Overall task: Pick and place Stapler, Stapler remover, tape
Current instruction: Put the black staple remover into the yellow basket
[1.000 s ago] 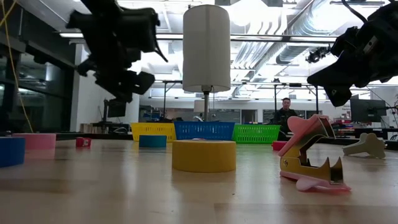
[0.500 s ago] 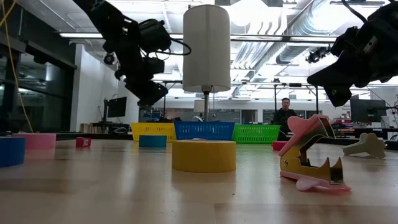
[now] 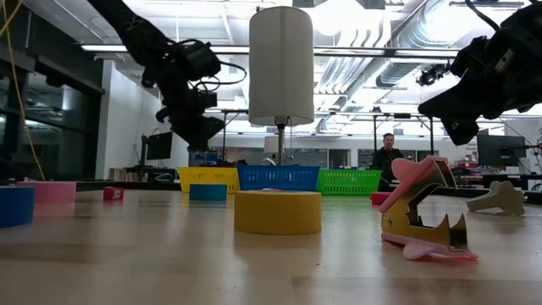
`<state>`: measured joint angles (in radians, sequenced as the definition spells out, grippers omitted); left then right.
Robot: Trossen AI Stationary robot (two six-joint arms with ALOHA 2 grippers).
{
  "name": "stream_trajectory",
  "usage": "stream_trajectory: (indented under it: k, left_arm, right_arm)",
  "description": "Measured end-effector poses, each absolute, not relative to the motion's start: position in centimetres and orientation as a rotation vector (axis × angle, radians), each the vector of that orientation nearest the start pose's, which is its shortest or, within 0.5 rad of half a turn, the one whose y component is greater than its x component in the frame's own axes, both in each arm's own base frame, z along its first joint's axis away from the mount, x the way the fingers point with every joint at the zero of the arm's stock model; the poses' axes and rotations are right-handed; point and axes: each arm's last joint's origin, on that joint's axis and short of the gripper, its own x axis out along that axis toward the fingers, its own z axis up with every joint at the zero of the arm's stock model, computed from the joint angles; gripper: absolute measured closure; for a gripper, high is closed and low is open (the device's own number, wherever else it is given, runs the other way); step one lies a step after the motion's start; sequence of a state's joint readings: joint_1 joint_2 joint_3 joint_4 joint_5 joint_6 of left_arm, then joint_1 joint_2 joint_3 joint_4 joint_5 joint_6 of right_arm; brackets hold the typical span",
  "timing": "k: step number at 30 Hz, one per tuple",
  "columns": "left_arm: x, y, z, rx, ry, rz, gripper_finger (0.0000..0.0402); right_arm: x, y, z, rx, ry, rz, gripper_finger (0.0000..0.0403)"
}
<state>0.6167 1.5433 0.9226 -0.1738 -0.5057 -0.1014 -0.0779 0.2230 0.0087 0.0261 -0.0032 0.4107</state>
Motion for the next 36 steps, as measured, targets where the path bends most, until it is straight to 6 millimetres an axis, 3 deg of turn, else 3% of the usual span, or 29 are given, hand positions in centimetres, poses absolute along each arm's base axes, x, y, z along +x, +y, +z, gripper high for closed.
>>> stream_trajectory:
  k: [9,20,31,36]
  left_arm:
    - [24.2,21.6,19.7,-0.32,0.668,1.083,0.0298]
    - [24.5,22.3,18.3,-0.327,0.689,1.099,0.0294]
    - [24.4,22.2,17.8,-0.332,0.734,1.092,0.0189]
    - [24.4,22.2,17.8,-0.324,0.74,1.088,0.0165]
  right_arm:
    - [10.9,-0.8,15.0,0.417,0.17,-0.112,0.0403]
    - [10.9,-0.8,15.0,0.417,0.171,-0.112,0.0403]
    - [10.9,-0.8,15.0,0.417,0.17,-0.112,0.0403]
    - [10.9,-0.8,15.0,0.417,0.17,-0.112,0.0403]
